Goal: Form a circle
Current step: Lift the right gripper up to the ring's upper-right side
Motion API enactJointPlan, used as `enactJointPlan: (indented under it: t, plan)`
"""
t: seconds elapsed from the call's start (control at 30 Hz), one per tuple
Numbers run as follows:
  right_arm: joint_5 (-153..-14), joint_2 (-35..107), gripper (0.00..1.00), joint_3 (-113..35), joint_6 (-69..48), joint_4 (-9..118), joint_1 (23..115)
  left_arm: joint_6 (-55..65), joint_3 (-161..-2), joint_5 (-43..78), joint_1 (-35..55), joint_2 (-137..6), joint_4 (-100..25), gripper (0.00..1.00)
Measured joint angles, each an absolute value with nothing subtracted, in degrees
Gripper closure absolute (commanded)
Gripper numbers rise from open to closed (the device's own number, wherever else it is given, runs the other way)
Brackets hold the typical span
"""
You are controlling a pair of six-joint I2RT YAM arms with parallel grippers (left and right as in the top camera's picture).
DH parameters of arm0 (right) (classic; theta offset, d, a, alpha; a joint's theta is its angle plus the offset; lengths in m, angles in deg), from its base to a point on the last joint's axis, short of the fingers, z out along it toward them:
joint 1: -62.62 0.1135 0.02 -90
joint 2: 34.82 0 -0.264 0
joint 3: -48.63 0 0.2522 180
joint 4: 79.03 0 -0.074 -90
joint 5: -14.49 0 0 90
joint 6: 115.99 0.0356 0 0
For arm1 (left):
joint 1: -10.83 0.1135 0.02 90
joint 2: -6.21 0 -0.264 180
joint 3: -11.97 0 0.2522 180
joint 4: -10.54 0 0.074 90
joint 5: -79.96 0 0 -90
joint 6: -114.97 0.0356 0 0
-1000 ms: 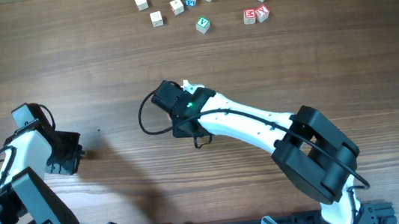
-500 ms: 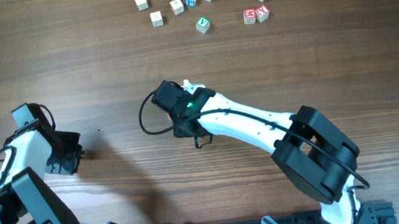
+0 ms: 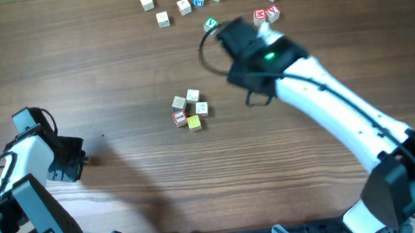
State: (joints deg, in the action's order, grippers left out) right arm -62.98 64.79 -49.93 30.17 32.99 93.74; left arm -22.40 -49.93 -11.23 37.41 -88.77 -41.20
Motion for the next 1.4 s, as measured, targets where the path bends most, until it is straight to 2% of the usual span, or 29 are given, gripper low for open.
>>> enactJointPlan:
  t: [0.5, 1.4]
  plan:
    - [-74.5, 73.7, 0.96, -45.1, 17.4, 48.6, 90.9, -22.4, -49.9, -11.3, 37.4, -88.8, -41.2, 0.96]
    - [-82.4, 77.4, 0.96, -45.1, 12.7, 50.4, 90.9, -22.4, -49.9, -11.3, 37.4, -88.8, -41.1, 0.96]
